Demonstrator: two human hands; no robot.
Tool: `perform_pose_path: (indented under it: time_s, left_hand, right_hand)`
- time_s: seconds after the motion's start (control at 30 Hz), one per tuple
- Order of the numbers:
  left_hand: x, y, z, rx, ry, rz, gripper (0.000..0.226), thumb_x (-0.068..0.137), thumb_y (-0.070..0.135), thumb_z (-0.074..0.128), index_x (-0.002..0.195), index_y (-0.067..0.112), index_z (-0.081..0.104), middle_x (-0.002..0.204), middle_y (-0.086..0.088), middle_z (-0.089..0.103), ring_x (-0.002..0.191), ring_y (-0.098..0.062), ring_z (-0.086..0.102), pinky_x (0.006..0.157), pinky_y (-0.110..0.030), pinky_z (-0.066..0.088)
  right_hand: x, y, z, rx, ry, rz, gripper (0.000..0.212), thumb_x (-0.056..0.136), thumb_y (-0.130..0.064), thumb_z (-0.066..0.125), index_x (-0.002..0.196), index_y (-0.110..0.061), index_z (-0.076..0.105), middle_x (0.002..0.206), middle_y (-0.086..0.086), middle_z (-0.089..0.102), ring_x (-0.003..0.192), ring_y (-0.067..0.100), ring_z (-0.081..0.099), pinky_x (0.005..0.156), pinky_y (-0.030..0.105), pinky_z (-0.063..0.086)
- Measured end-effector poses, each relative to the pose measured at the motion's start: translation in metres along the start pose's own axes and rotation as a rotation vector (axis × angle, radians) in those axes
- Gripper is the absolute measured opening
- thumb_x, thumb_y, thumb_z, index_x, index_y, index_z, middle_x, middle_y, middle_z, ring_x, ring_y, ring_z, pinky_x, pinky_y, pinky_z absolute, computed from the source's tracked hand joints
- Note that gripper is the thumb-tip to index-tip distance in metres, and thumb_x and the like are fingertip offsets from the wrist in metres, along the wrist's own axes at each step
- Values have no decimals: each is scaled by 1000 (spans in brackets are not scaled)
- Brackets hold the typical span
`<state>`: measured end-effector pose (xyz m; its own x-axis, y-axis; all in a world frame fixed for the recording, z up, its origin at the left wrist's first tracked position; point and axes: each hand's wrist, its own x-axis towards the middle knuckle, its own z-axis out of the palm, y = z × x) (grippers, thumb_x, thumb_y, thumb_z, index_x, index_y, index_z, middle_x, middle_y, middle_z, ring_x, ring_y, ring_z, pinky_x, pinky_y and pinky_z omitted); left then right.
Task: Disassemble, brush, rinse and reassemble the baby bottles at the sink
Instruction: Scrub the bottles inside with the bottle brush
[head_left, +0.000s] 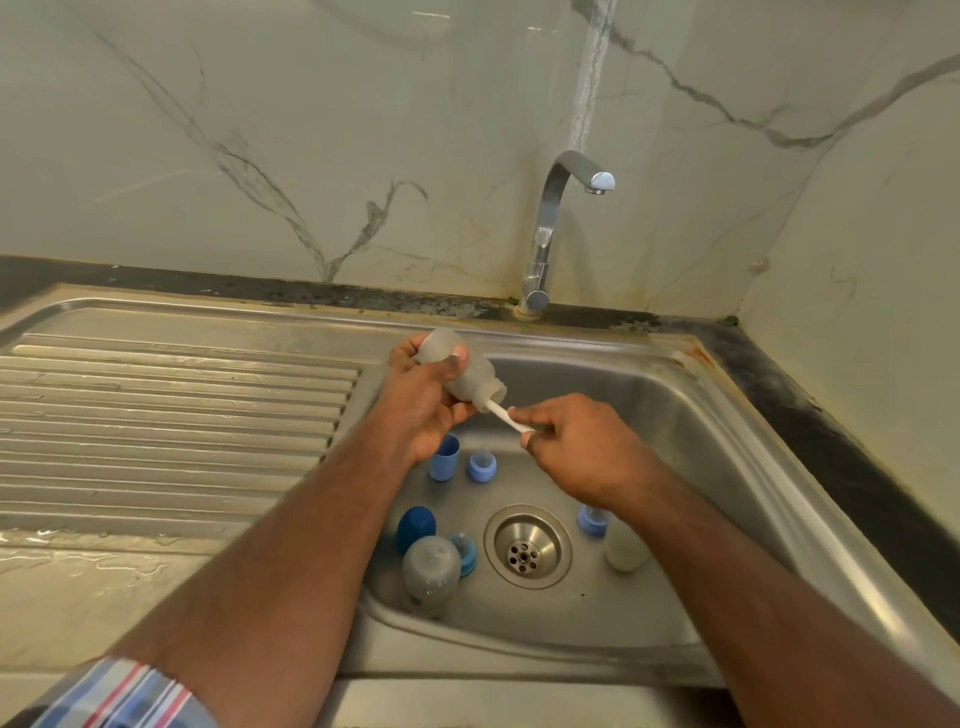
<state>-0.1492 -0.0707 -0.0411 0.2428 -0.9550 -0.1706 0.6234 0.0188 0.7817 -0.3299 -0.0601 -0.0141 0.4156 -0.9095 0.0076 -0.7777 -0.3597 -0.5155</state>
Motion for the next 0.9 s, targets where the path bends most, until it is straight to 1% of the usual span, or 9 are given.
perform_pose_path:
  time_s: [0.1, 0.23, 0.3, 0.4, 0.5, 0.63, 0.7, 0.8, 0.9]
  left_hand:
    - [1, 3, -2, -31, -16, -8, 45, 98, 5, 63, 134, 20, 41, 128, -15, 53, 108, -37, 66, 75, -54, 63]
    - [-1, 0, 3, 46, -35, 11, 49, 96, 4, 64, 136, 20, 40, 130, -13, 52, 112, -37, 65, 79, -54, 62]
    - [-2, -1, 4, 52, -38, 13, 49, 97, 2, 63, 137, 19, 40, 128, -12, 52, 111, -35, 64, 76, -54, 63]
    - [-1, 3, 0, 23, -28, 1, 47, 98, 3, 61, 137, 17, 40, 128, -14, 53, 107, -34, 65, 72, -52, 64]
    - [0, 5, -2, -10, -40, -11, 51, 97, 5, 63, 140, 19, 40, 132, -17, 52, 111, -38, 66, 76, -54, 63]
    - [0, 2, -1, 51, -40, 10, 48, 96, 4, 64, 135, 21, 42, 133, -16, 51, 115, -39, 64, 75, -52, 63]
    - [-1, 2, -1, 47, -49, 9, 45, 97, 4, 63, 133, 21, 43, 132, -15, 52, 114, -38, 64, 74, -53, 63]
    - [-1, 5, -4, 18, -55, 3, 48, 98, 5, 61, 139, 19, 41, 130, -15, 53, 110, -36, 65, 74, -51, 64]
    - [0, 6, -5, -36, -67, -11, 50, 98, 6, 62, 142, 19, 40, 134, -18, 52, 110, -38, 67, 72, -50, 64]
  right_hand:
    - [-7, 2, -2, 373, 27, 87, 35, 99, -20, 58, 129, -36, 66, 79, -6, 68, 54, 3, 53, 56, 23, 43]
    - [-6, -5, 4, -191, 157, -32, 44, 101, -19, 50, 142, -36, 52, 119, -4, 68, 99, 15, 63, 83, 28, 49]
    - [-6, -9, 4, -262, 100, -43, 46, 101, -18, 48, 143, -36, 51, 109, -1, 69, 90, 17, 64, 77, 30, 52]
    - [-5, -5, 0, 151, -40, 30, 39, 99, -18, 54, 133, -37, 62, 78, -5, 67, 55, 9, 54, 53, 22, 42]
    - [-10, -3, -3, 607, -11, 168, 34, 99, -15, 58, 126, -33, 67, 69, 0, 62, 50, 11, 46, 46, 25, 38]
    - [-5, -2, 6, -47, 136, 38, 39, 101, -25, 53, 137, -38, 57, 111, -7, 70, 86, 11, 63, 75, 24, 47]
    - [-5, -4, 8, -76, 79, 28, 41, 101, -24, 52, 138, -38, 56, 102, -8, 69, 76, 7, 61, 69, 23, 48]
    - [-9, -4, 3, 365, -57, 78, 37, 100, -17, 55, 131, -36, 63, 71, -6, 62, 52, 6, 48, 49, 21, 39]
    - [-12, -7, -2, 905, -88, 257, 30, 99, -9, 56, 122, -24, 67, 67, 6, 60, 47, 12, 44, 40, 23, 33]
